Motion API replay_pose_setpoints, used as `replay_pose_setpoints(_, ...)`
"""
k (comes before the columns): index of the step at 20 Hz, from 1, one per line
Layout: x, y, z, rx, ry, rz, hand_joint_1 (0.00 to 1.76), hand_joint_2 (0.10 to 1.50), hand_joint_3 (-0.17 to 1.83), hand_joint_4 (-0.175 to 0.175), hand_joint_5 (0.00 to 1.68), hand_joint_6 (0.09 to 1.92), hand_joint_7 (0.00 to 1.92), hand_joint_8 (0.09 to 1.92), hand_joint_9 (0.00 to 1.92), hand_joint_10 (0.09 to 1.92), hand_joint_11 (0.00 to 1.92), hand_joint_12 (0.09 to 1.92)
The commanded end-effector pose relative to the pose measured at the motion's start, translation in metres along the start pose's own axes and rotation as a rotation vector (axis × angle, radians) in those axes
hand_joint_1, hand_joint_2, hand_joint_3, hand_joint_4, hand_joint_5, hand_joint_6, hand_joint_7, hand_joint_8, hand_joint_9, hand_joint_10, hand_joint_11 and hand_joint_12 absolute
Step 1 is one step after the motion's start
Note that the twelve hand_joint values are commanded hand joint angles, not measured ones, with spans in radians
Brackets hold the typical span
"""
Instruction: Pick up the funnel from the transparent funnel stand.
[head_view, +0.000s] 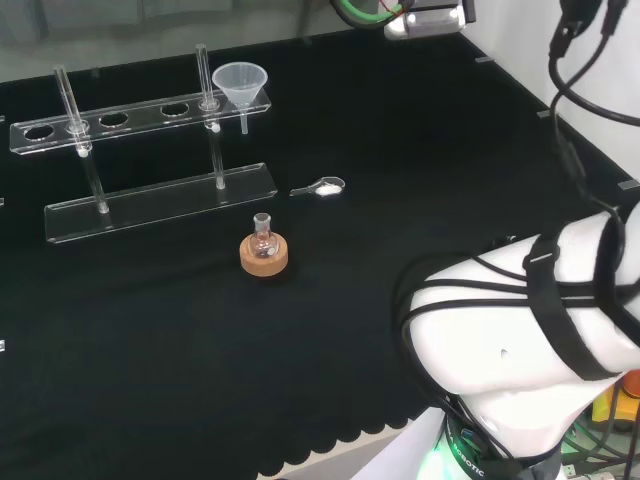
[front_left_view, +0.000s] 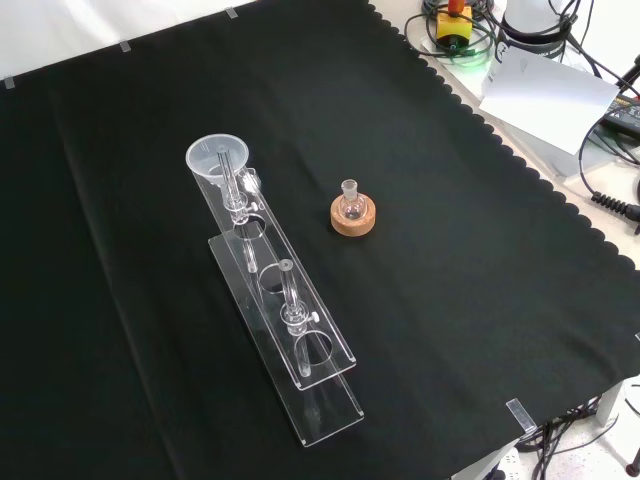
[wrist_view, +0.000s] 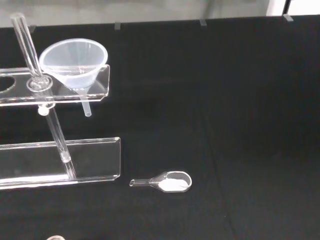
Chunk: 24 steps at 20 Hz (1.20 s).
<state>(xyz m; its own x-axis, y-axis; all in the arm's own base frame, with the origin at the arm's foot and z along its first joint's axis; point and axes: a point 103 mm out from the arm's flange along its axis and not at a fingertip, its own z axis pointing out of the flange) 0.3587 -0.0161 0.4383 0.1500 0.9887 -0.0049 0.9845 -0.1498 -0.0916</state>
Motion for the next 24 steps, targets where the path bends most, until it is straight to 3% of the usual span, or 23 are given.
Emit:
replay_pose_setpoints(1,0.003,0.068,0.014,0.023,0.006,-0.017,0.0,1.21,0.35,-0.002,0.28,0.09,0.03,0.51,0.17,0.63,0.0,1.35)
replay_pose_setpoints(7,0.016,0.114,0.031,0.068,-0.013,-0.054,0.0,1.19,0.33,-0.009,0.27,0.09,0.03,0.51,0.17,0.63,0.0,1.35)
replay_pose_setpoints(16,0.044,0.16,0.073,0.148,-0.041,-0.111,0.02,1.17,0.31,-0.014,0.26,0.09,0.02,0.51,0.16,0.63,0.0,1.34)
replay_pose_setpoints(20,0.057,0.176,0.085,0.187,-0.044,-0.139,0.13,1.1,0.27,-0.016,0.24,0.09,0.03,0.52,0.16,0.65,0.0,1.34)
replay_pose_setpoints(24,0.069,0.187,0.095,0.246,-0.069,-0.161,0.35,0.97,0.21,-0.024,0.22,0.09,0.04,0.57,0.18,0.7,0.0,1.41)
